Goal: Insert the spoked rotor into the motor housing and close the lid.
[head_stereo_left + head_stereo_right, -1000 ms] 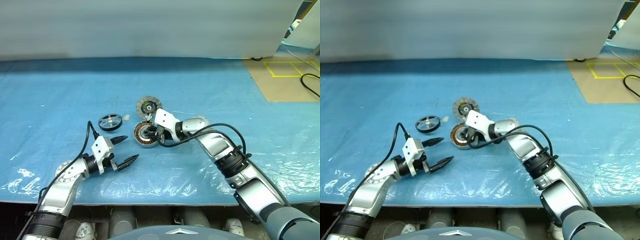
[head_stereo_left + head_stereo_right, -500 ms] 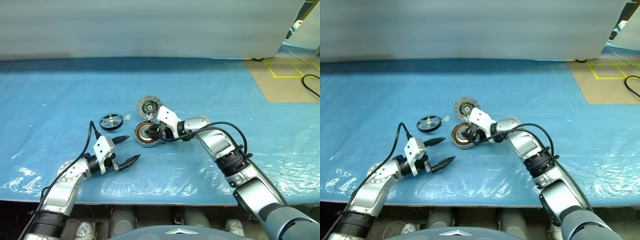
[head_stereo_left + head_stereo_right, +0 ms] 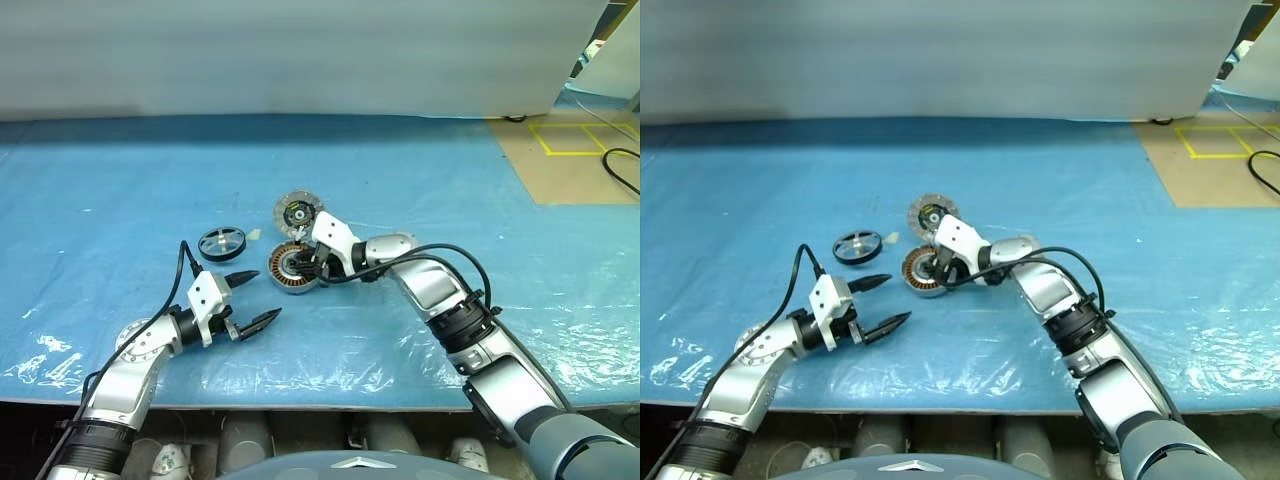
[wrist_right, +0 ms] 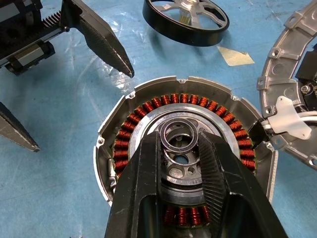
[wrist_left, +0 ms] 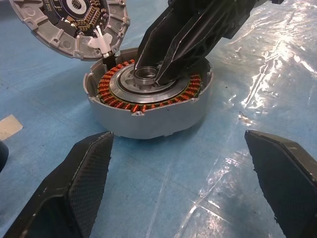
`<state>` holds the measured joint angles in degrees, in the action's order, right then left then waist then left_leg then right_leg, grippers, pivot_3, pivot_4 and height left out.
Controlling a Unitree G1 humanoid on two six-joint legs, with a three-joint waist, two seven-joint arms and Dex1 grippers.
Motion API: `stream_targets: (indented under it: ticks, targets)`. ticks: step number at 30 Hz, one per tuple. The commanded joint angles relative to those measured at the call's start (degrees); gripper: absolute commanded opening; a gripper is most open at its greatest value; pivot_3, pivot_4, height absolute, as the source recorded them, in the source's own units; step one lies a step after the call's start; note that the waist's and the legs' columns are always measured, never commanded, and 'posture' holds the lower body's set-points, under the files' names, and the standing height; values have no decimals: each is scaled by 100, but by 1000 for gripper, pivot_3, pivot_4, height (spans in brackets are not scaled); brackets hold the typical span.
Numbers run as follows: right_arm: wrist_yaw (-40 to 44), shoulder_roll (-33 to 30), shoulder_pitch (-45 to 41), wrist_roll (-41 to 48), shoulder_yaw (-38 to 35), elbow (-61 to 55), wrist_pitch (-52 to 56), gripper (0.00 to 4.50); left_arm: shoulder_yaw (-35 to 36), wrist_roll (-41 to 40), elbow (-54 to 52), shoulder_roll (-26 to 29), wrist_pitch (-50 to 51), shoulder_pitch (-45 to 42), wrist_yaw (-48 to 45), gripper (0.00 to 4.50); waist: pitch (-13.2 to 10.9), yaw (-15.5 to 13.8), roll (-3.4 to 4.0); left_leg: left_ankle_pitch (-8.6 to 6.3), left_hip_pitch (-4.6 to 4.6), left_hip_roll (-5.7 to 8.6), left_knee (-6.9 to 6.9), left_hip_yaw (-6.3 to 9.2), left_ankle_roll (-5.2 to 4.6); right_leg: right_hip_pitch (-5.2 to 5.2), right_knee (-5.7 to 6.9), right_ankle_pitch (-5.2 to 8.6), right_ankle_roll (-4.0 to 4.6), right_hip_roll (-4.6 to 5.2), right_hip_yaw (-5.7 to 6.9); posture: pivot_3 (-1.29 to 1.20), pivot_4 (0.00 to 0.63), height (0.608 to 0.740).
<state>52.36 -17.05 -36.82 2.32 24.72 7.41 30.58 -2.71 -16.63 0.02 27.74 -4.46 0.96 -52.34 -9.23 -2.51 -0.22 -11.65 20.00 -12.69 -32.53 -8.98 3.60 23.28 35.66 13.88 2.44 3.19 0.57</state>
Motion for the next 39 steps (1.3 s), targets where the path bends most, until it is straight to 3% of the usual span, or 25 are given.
stream_targets:
  ticks: [1,39]
  targets:
    - [64,-72,-137,132,-215,-319,35,661,7,-6,-54,12,-38,-24,-35,4500,0,-1,0,0,1,0,0,0,0,1,-1,0,0,0,0,0,150,740]
    - [42,1,-41,-52,93,-172,23,661,-11,60,-171,-15,39,-49,54,4500,0,1,0,0,3,0,7,0,0,4,-3,0,0,-1,1,0,150,740]
